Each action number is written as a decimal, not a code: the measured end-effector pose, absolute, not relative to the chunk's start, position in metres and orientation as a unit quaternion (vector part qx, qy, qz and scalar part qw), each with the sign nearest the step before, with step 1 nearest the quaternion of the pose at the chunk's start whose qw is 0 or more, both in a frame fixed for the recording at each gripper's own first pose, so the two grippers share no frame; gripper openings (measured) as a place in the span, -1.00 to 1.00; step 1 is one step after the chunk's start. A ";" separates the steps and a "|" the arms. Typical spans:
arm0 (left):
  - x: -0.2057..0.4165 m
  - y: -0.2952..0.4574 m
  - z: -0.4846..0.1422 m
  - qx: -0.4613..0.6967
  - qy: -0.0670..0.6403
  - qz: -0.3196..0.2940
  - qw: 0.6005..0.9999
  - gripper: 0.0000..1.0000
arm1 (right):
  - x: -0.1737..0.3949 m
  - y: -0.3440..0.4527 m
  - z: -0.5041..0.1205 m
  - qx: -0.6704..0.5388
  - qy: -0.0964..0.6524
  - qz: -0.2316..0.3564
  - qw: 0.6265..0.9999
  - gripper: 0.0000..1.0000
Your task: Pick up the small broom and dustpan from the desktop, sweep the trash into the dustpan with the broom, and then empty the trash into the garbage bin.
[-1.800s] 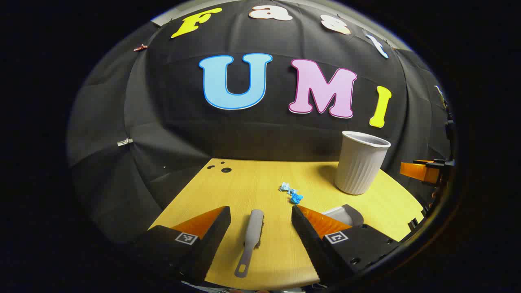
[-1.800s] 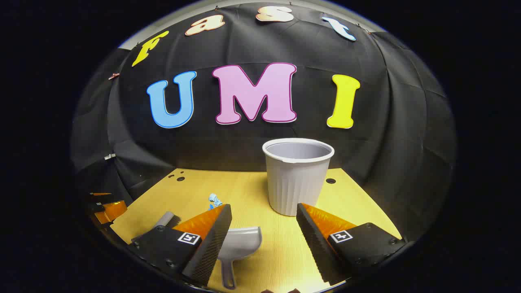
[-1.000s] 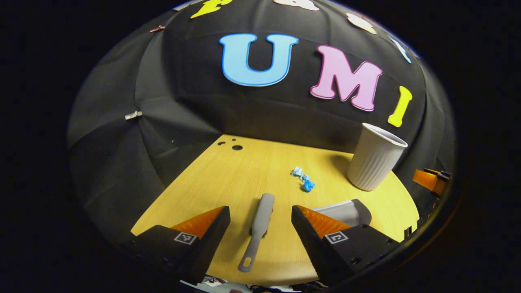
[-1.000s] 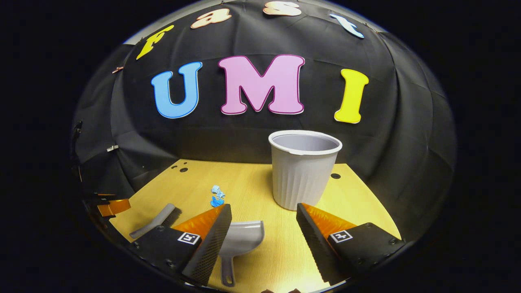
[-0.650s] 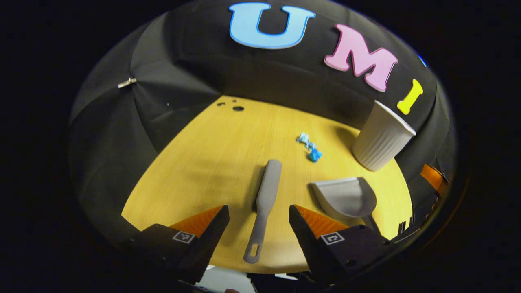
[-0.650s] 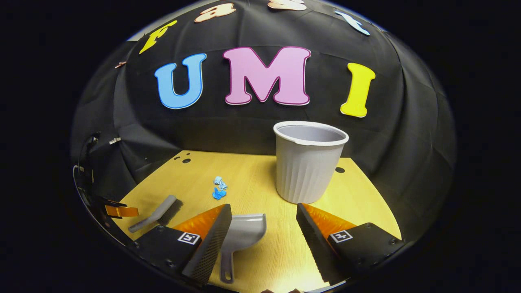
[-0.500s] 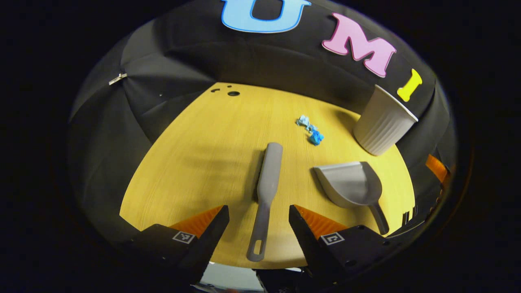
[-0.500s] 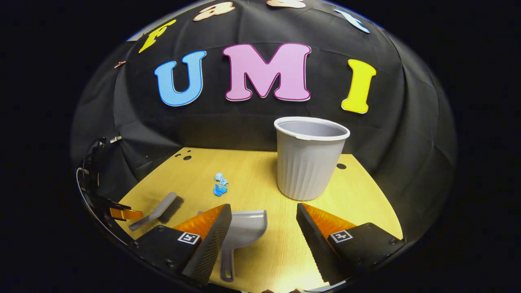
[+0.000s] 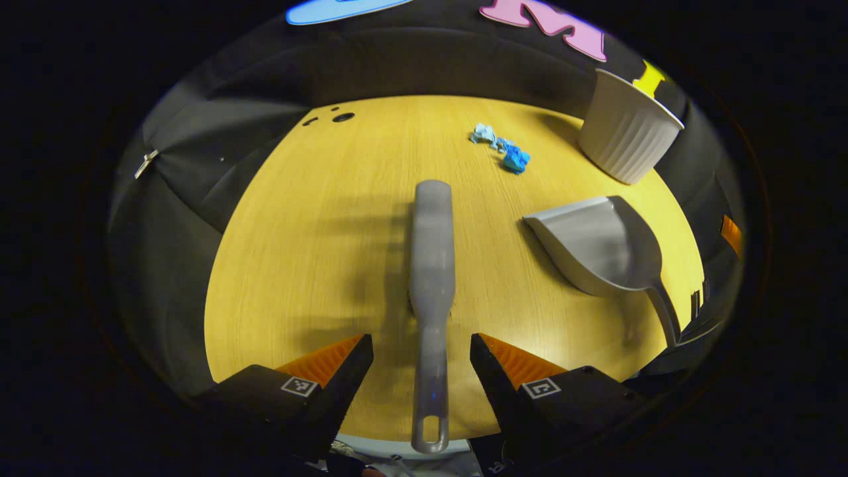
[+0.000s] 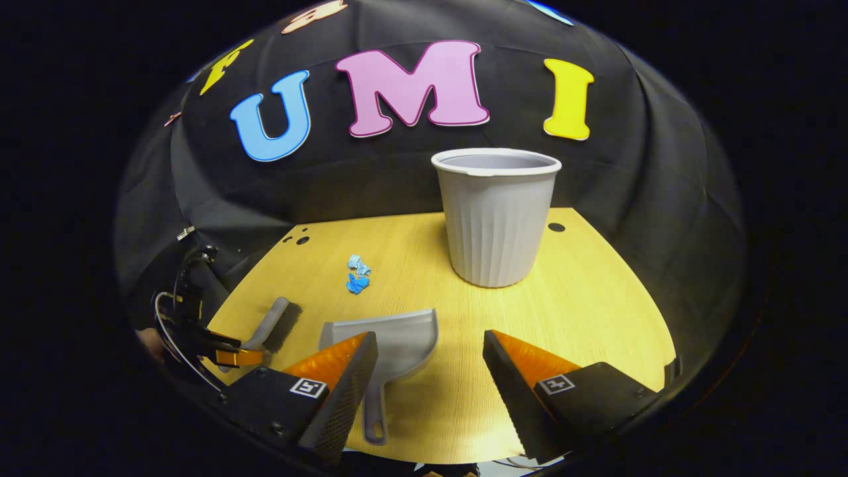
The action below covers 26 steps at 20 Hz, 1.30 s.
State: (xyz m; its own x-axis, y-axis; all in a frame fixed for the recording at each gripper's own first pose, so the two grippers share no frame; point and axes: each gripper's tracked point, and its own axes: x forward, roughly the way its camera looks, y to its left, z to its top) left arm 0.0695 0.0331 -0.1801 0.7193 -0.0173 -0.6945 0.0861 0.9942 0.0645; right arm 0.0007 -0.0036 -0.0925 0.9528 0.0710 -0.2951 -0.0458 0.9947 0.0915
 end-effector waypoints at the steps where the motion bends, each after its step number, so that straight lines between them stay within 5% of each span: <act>1: 0.073 0.030 -0.185 0.046 0.385 -0.032 0.921 0.92 | 0.001 -0.006 -0.098 0.049 0.157 0.026 0.986 0.98; 9: 0.087 0.022 -0.208 0.077 0.464 -0.056 0.880 0.86 | -0.011 -0.017 -0.146 0.080 0.223 0.008 0.971 0.98; 12: 0.094 0.021 -0.209 0.083 0.466 -0.053 0.879 0.33 | -0.010 -0.011 -0.150 0.084 0.236 0.015 0.968 0.98; 15: 0.091 0.018 -0.208 0.090 0.476 -0.059 0.873 0.15 | -0.008 0.001 -0.145 0.074 0.237 0.028 0.968 0.98; 17: 0.092 0.020 -0.207 0.087 0.473 -0.056 0.875 -0.23 | -0.007 0.014 -0.146 0.072 0.255 0.039 0.963 0.98; 26: 0.086 0.029 -0.200 0.041 0.390 -0.080 0.916 -0.51 | -0.015 0.072 -0.148 0.053 0.328 0.078 0.940 0.98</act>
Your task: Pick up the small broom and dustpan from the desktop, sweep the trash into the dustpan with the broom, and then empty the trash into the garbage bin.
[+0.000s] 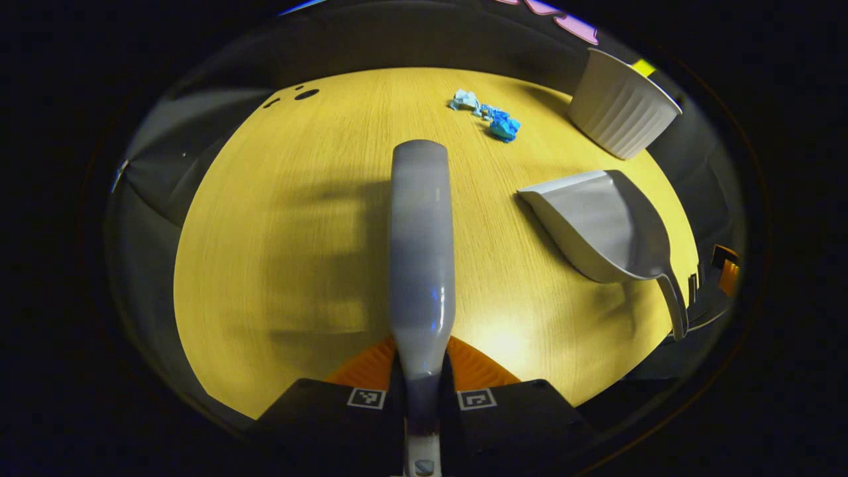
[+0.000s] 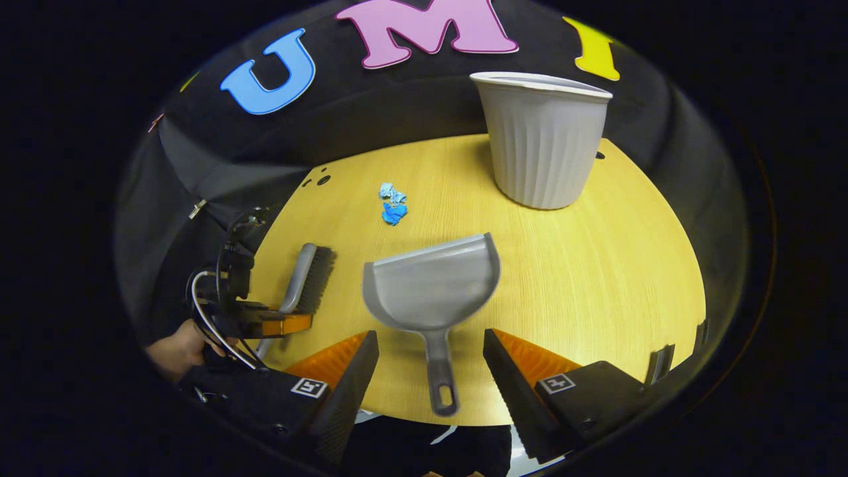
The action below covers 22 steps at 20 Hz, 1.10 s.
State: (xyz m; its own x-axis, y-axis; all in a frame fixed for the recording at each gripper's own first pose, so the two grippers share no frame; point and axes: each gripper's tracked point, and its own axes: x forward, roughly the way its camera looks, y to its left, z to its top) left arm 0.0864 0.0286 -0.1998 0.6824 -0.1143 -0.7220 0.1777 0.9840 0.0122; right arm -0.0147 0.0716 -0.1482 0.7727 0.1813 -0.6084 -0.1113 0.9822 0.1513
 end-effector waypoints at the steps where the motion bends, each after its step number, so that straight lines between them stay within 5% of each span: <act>1: 0.086 0.032 -0.194 0.036 0.378 -0.083 0.921 -0.51 | -0.013 0.074 -0.153 0.045 0.340 0.072 0.937 0.98; 9: 0.080 0.059 -0.152 -0.004 0.305 -0.086 0.948 -0.50 | 0.007 0.084 -0.212 -0.038 0.412 0.043 0.909 0.99; 17: 0.084 0.050 -0.134 -0.050 0.305 -0.075 0.948 -0.51 | 0.031 0.074 -0.266 0.024 0.464 -0.005 0.886 0.98; 22: 0.097 0.053 -0.117 -0.039 0.307 -0.048 0.950 -0.51 | 0.039 0.076 -0.276 -0.059 0.462 0.036 0.884 0.83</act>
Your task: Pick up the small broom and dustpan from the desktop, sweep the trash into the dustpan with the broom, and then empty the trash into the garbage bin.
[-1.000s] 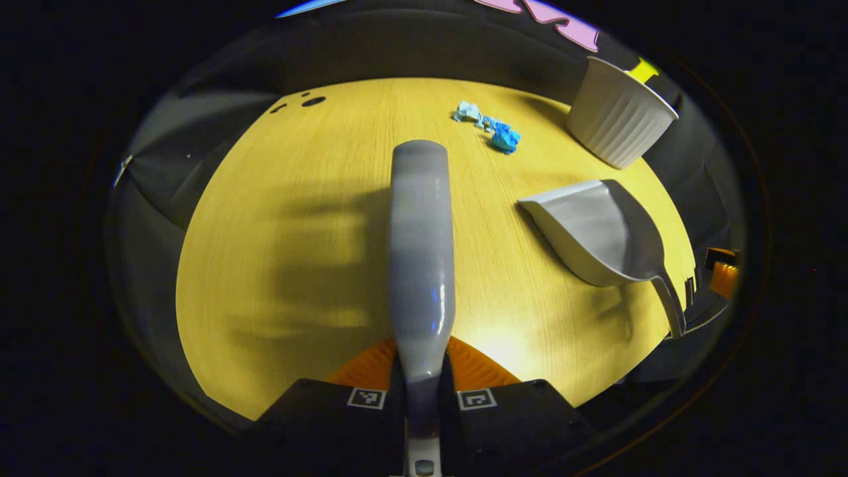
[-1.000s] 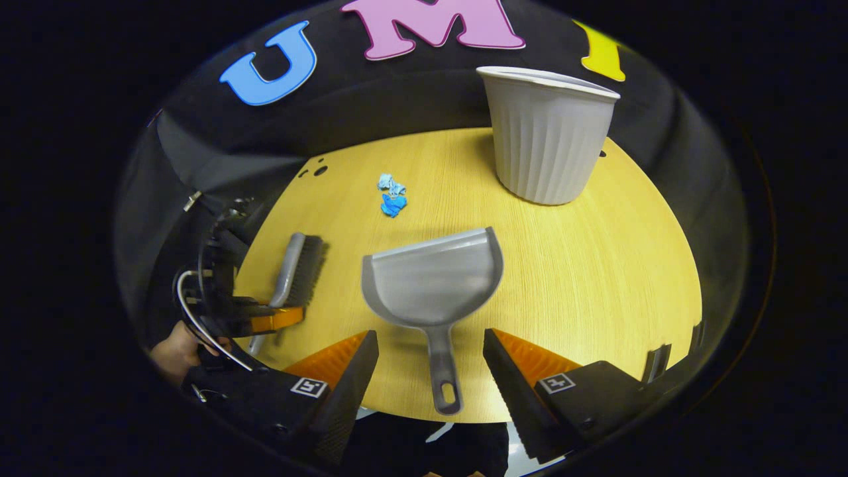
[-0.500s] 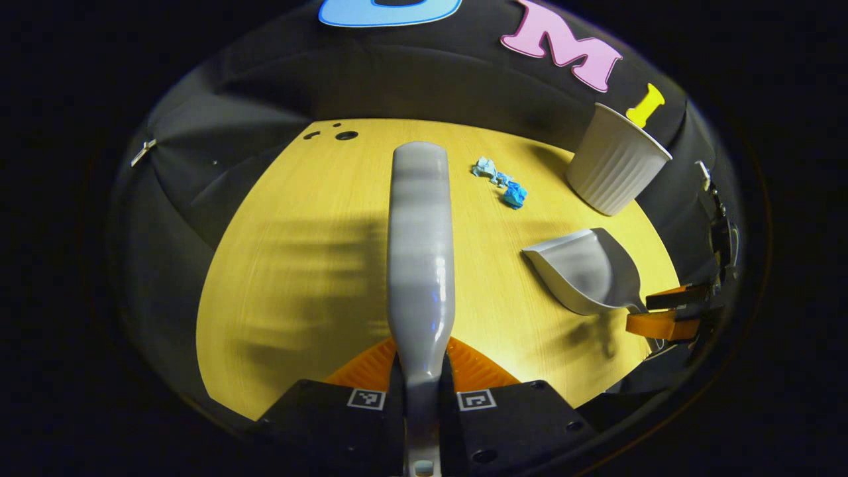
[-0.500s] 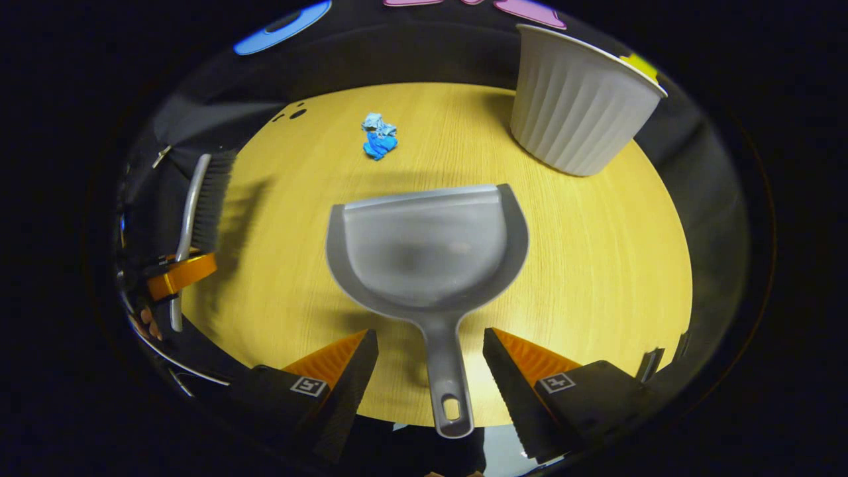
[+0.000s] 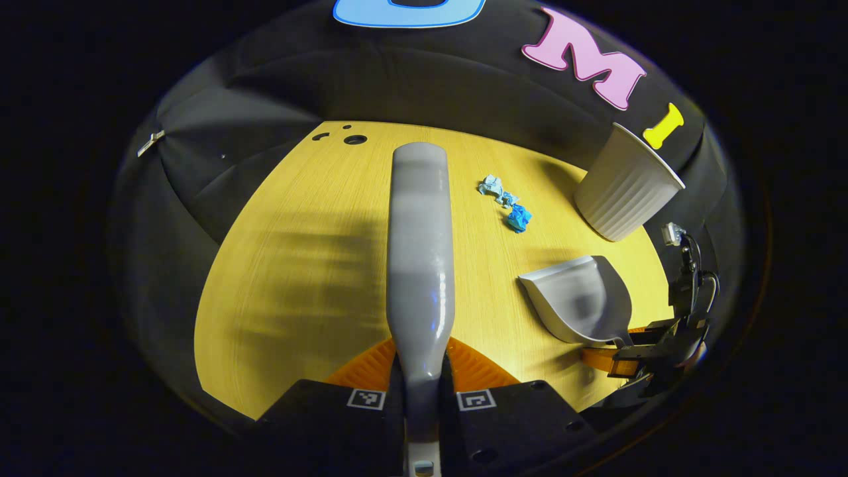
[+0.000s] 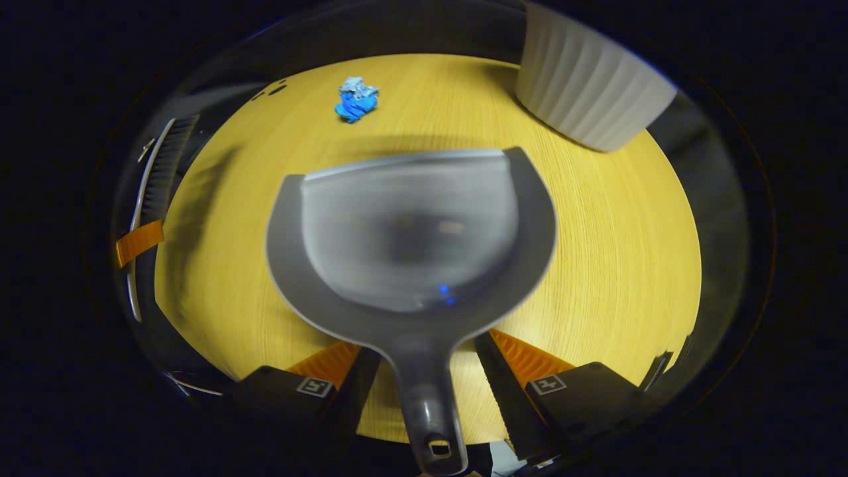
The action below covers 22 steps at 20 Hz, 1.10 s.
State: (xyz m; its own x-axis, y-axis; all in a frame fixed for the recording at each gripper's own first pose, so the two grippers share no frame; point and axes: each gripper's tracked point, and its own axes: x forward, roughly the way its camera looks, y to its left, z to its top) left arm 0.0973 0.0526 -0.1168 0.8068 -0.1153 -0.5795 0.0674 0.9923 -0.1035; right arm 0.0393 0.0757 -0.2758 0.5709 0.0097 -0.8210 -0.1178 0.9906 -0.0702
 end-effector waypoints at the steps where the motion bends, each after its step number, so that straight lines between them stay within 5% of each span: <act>1: 0.099 0.053 -0.116 -0.034 0.311 -0.044 0.949 -0.51 | 0.041 0.079 -0.276 -0.062 0.463 0.041 0.883 0.68; 6: 0.114 0.049 -0.117 -0.006 0.335 -0.033 0.942 -0.51 | 0.045 0.070 -0.275 -0.079 0.463 0.066 0.880 0.09; 7: 0.121 0.050 -0.118 0.003 0.337 -0.025 0.941 -0.51 | 0.043 0.070 -0.275 -0.073 0.465 0.078 0.879 -0.22; 14: 0.189 0.043 -0.117 0.084 0.363 -0.046 0.927 -0.51 | 0.036 0.051 -0.278 -0.089 0.499 0.124 0.853 -0.34; 15: 0.200 0.043 -0.118 0.090 0.374 -0.051 0.921 -0.51 | 0.038 0.047 -0.276 -0.098 0.497 0.130 0.852 -0.19; 16: 0.209 0.043 -0.119 0.095 0.385 -0.054 0.916 -0.51 | 0.038 0.042 -0.272 -0.102 0.498 0.134 0.851 -0.34; 22: 0.279 0.048 -0.109 0.206 0.404 -0.068 0.889 -0.51 | 0.046 0.021 -0.258 -0.123 0.494 0.155 0.847 -0.35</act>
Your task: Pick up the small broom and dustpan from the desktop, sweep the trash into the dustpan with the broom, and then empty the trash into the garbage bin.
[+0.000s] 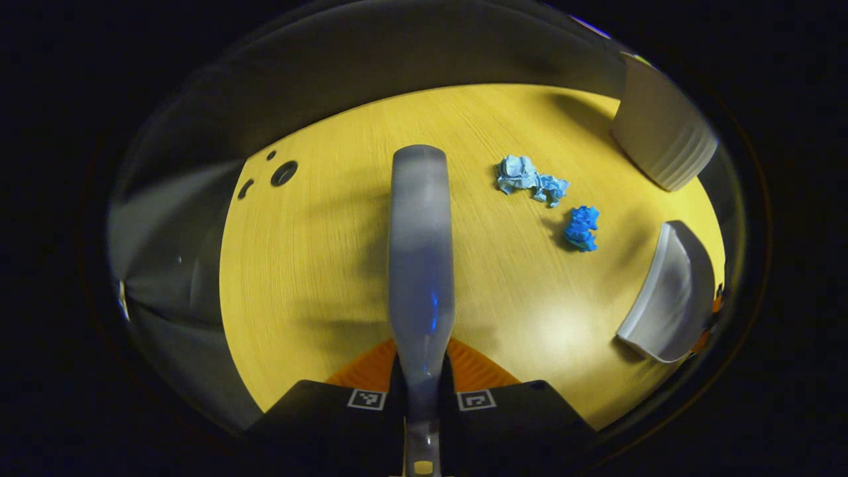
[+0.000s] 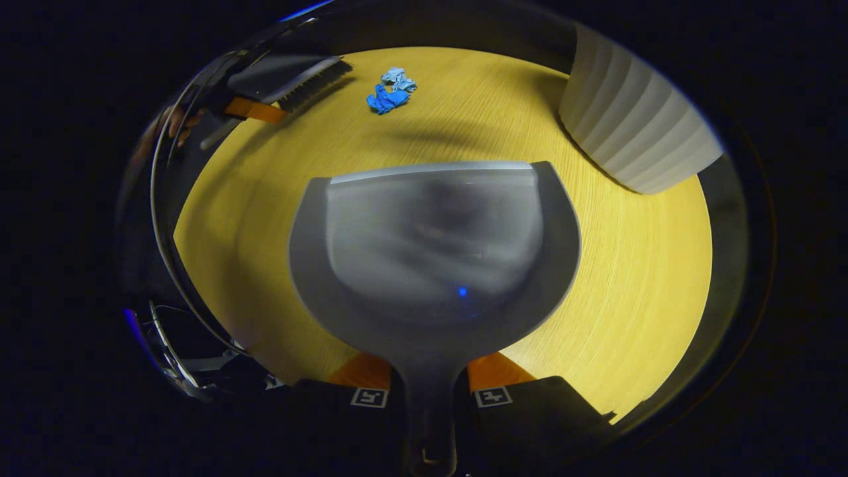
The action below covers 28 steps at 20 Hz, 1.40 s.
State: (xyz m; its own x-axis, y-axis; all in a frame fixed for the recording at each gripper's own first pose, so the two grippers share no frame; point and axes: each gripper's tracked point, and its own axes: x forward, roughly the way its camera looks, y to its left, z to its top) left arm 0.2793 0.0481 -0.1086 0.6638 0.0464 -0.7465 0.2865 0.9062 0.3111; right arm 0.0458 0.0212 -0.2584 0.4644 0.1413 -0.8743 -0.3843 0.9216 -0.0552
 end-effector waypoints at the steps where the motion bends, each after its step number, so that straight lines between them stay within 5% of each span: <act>1: 0.290 0.046 -0.109 0.230 0.406 -0.073 0.881 -0.51 | 0.048 0.019 -0.259 -0.124 0.494 0.157 0.846 -0.35; 13: 0.359 -0.011 -0.100 0.441 0.372 -0.184 0.796 -0.51 | 0.063 0.007 -0.262 -0.154 0.483 0.181 0.843 -0.35; 21: 0.283 -0.066 -0.134 0.408 0.407 -0.279 0.768 -0.50 | 0.065 0.004 -0.264 -0.160 0.472 0.192 0.845 -0.35; 28: 0.192 -0.110 -0.163 0.324 0.487 -0.296 0.755 -0.51 | 0.065 0.004 -0.265 -0.170 0.461 0.204 0.847 -0.35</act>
State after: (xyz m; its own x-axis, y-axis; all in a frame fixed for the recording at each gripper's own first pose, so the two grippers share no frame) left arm 0.1918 -0.1103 -0.1625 0.3505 -0.1320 -0.9272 0.7628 0.6147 0.2008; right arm 0.0648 0.0040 -0.2652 0.4916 0.1883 -0.8502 -0.5016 0.8593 -0.0997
